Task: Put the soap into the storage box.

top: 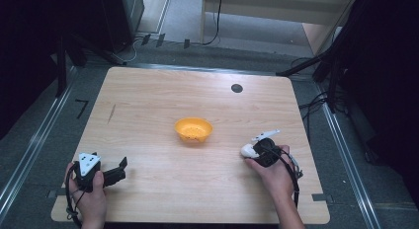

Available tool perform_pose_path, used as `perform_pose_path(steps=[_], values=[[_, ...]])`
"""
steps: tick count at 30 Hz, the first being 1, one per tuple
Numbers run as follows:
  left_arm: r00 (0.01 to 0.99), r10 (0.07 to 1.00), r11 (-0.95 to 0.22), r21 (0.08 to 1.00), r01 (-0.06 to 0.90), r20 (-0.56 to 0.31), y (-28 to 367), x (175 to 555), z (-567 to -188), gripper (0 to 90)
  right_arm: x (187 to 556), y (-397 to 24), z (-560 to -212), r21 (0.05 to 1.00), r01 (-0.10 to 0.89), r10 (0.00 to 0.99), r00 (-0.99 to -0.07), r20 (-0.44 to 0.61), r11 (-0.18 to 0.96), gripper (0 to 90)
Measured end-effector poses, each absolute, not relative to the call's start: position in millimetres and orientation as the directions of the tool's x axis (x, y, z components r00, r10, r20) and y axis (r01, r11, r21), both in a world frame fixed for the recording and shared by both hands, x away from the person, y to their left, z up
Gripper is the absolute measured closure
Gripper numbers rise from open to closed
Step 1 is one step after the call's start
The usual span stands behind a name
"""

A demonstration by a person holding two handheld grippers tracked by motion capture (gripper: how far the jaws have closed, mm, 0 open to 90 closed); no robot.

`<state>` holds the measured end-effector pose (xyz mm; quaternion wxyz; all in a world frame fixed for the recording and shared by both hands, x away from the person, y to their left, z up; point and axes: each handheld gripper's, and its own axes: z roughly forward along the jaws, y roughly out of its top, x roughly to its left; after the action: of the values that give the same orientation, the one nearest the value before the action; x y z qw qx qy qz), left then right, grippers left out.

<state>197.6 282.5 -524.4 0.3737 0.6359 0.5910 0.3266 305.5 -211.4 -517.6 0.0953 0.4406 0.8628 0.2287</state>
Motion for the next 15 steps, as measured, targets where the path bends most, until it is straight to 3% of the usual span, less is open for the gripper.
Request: perform_pose_path(steps=[15], values=[[0.085,0.996,-0.014,0.862,0.506,-0.034,282.9,197.9,-524.3,0.0,309.6,-208.8,-512.6,0.492,0.653,0.753,-0.658,-0.007,0.575,50.3]])
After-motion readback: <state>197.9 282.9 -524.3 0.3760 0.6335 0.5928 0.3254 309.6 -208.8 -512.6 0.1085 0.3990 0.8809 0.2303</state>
